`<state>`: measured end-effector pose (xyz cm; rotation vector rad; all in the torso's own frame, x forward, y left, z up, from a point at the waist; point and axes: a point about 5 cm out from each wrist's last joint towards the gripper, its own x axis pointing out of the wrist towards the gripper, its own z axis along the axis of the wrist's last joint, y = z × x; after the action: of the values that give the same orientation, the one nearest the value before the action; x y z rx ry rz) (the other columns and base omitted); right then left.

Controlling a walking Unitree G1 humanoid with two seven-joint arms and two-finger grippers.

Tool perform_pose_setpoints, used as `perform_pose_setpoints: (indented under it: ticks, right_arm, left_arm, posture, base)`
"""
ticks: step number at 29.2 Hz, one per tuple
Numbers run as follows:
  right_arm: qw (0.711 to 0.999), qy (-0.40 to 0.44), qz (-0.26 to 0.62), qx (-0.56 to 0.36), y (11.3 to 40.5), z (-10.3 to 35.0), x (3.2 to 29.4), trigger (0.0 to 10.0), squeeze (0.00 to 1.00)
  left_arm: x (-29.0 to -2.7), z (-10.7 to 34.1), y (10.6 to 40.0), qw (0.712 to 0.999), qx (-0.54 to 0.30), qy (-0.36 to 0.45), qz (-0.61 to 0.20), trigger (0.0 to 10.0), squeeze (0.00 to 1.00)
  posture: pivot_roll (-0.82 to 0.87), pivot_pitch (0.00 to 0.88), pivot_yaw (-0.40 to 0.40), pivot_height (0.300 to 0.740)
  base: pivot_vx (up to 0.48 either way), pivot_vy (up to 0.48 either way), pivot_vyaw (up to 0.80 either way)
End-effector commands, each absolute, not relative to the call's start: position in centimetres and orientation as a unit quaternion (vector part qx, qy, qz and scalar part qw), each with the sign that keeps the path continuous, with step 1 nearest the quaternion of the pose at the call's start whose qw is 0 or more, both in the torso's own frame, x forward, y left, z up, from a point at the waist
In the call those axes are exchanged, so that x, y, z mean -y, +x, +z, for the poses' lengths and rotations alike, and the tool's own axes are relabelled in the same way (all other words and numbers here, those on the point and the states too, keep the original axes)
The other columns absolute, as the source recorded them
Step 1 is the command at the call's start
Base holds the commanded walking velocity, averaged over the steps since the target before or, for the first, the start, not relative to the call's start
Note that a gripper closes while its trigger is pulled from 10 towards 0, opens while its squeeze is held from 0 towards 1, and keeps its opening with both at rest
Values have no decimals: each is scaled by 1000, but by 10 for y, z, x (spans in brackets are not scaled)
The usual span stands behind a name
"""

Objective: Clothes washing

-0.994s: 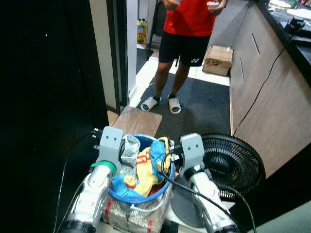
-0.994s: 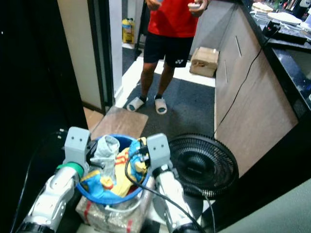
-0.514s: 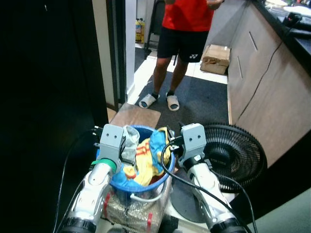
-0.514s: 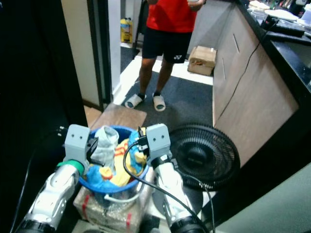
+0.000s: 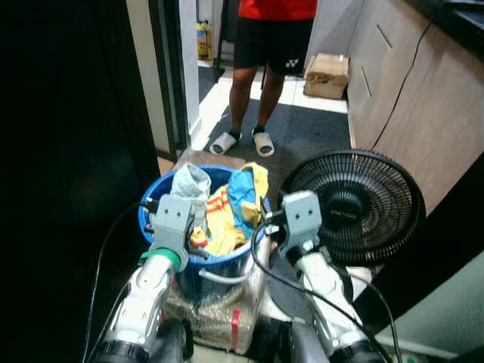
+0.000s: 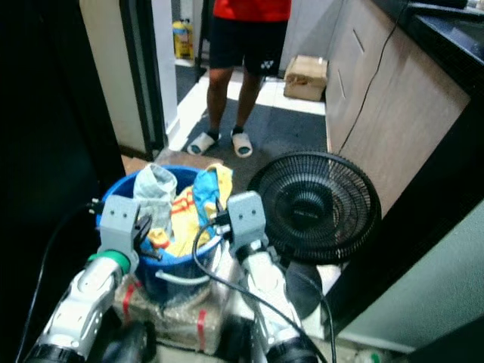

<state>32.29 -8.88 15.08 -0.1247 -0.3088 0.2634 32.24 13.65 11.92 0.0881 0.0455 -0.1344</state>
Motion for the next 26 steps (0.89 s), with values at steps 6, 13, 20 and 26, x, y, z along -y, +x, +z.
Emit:
perform_pose_setpoints:
  ticks: [6, 13, 20, 26]
  right_arm:
    - [977, -52, 124, 169, 330, 165, 92, 10000, 0]
    - [977, -54, 130, 159, 335, 161, 86, 10000, 0]
    - [975, -55, 152, 152, 339, 163, 78, 10000, 0]
    - [974, -53, 161, 151, 340, 164, 74, 10000, 0]
  left_arm:
    - [-133, 139, 330, 997, 4, 37, -73, 10000, 0]
    - [-133, 140, 334, 997, 6, 41, -69, 10000, 0]
    - [-140, 140, 332, 998, 5, 42, -53, 10000, 0]
    - [-143, 139, 329, 998, 2, 43, -46, 10000, 0]
  posture:
    - [117, 21, -4, 530]
    - [131, 35, -17, 510]
    - [155, 74, -39, 485]
    - [159, 79, -41, 465]
  base:
    - [0, 0, 0]
    - [0, 0, 0]
    - [0, 0, 0]
    - [0, 0, 0]
